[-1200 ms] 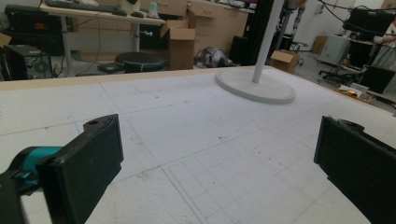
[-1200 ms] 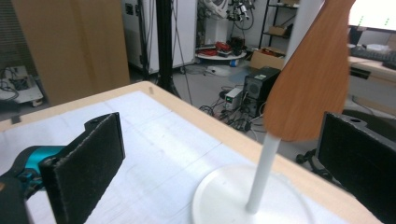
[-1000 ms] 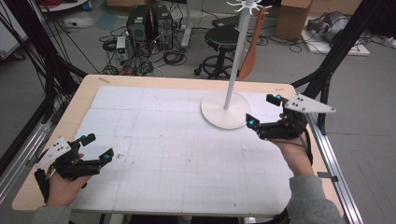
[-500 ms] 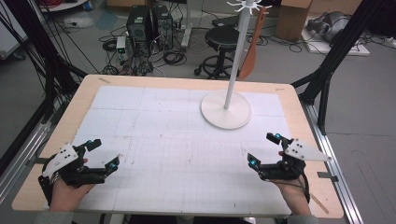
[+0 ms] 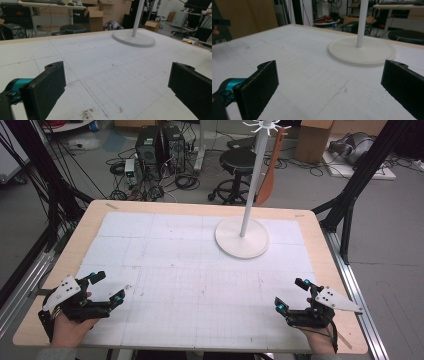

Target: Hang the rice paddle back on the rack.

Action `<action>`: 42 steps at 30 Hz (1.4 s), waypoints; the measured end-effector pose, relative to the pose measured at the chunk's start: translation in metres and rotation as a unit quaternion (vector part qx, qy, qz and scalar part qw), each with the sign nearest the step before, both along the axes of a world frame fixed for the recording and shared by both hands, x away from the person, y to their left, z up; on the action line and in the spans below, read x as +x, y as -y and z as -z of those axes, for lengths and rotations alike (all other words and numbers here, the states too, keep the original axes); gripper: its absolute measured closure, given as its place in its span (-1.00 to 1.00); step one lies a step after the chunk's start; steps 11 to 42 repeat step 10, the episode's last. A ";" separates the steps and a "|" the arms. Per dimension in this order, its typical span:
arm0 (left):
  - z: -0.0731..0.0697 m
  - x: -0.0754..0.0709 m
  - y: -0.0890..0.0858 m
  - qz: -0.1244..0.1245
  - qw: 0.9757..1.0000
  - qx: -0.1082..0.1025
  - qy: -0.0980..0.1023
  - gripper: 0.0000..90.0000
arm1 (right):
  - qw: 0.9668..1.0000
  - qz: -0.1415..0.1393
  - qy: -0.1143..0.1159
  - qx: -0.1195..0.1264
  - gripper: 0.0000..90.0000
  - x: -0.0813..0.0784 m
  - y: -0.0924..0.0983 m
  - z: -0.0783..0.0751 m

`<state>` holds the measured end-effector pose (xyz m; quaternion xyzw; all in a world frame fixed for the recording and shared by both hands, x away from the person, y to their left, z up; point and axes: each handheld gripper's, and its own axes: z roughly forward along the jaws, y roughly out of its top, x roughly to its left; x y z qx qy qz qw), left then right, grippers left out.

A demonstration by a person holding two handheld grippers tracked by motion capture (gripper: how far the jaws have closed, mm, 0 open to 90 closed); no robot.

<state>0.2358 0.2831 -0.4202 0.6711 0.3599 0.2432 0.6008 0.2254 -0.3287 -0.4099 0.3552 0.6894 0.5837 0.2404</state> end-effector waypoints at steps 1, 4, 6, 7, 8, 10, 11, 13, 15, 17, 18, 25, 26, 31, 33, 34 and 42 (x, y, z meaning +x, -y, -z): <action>0.000 0.000 0.000 0.000 1.000 0.002 -0.001 -0.96 | 1.000 0.002 0.005 0.006 -1.00 0.001 0.001 -0.001; 0.001 -0.001 0.001 -0.001 1.000 0.005 -0.001 -0.96 | 1.000 0.003 0.002 0.012 -1.00 0.004 0.002 0.001; 0.000 -0.002 0.000 -0.004 1.000 0.007 -0.001 -0.96 | 1.000 0.000 -0.002 0.011 -1.00 0.006 0.002 0.003; 0.000 -0.002 0.000 -0.006 1.000 0.005 -0.001 -0.96 | 1.000 -0.001 -0.003 0.012 -1.00 0.008 0.001 0.003; 0.000 -0.003 -0.002 -0.008 1.000 0.007 -0.001 -0.96 | 1.000 -0.002 -0.001 0.011 -1.00 0.009 0.000 0.004; 0.000 -0.004 -0.002 -0.010 1.000 0.006 -0.001 -0.96 | 1.000 -0.006 -0.004 0.012 -1.00 0.009 -0.003 0.004; 0.000 -0.004 -0.002 -0.010 1.000 0.006 -0.001 -0.96 | 1.000 -0.006 -0.004 0.012 -1.00 0.009 -0.003 0.004; 0.000 -0.004 -0.002 -0.010 1.000 0.006 -0.001 -0.96 | 1.000 -0.006 -0.004 0.012 -1.00 0.009 -0.003 0.004; 0.000 -0.004 -0.002 -0.010 1.000 0.006 -0.001 -0.96 | 1.000 -0.006 -0.004 0.012 -1.00 0.009 -0.003 0.004; 0.000 -0.004 -0.002 -0.010 1.000 0.006 -0.001 -0.96 | 1.000 -0.006 -0.004 0.012 -1.00 0.009 -0.003 0.004; 0.000 -0.004 -0.002 -0.010 1.000 0.006 -0.001 -0.96 | 1.000 -0.006 -0.004 0.012 -1.00 0.009 -0.003 0.004; 0.000 -0.004 -0.002 -0.010 1.000 0.006 -0.001 -0.96 | 1.000 -0.006 -0.004 0.012 -1.00 0.009 -0.003 0.004; 0.000 -0.004 -0.002 -0.010 1.000 0.006 -0.001 -0.96 | 1.000 -0.006 -0.004 0.012 -1.00 0.009 -0.003 0.004; 0.000 -0.004 -0.002 -0.010 1.000 0.006 -0.001 -0.96 | 1.000 -0.006 -0.004 0.012 -1.00 0.009 -0.003 0.004; 0.000 -0.004 -0.002 -0.010 1.000 0.006 -0.001 -0.96 | 1.000 -0.006 -0.004 0.012 -1.00 0.009 -0.003 0.004; 0.000 -0.004 -0.002 -0.010 1.000 0.006 -0.001 -0.96 | 1.000 -0.006 -0.004 0.012 -1.00 0.009 -0.003 0.004; 0.000 -0.004 -0.002 -0.010 1.000 0.006 -0.001 -0.96 | 1.000 -0.006 -0.004 0.012 -1.00 0.009 -0.003 0.004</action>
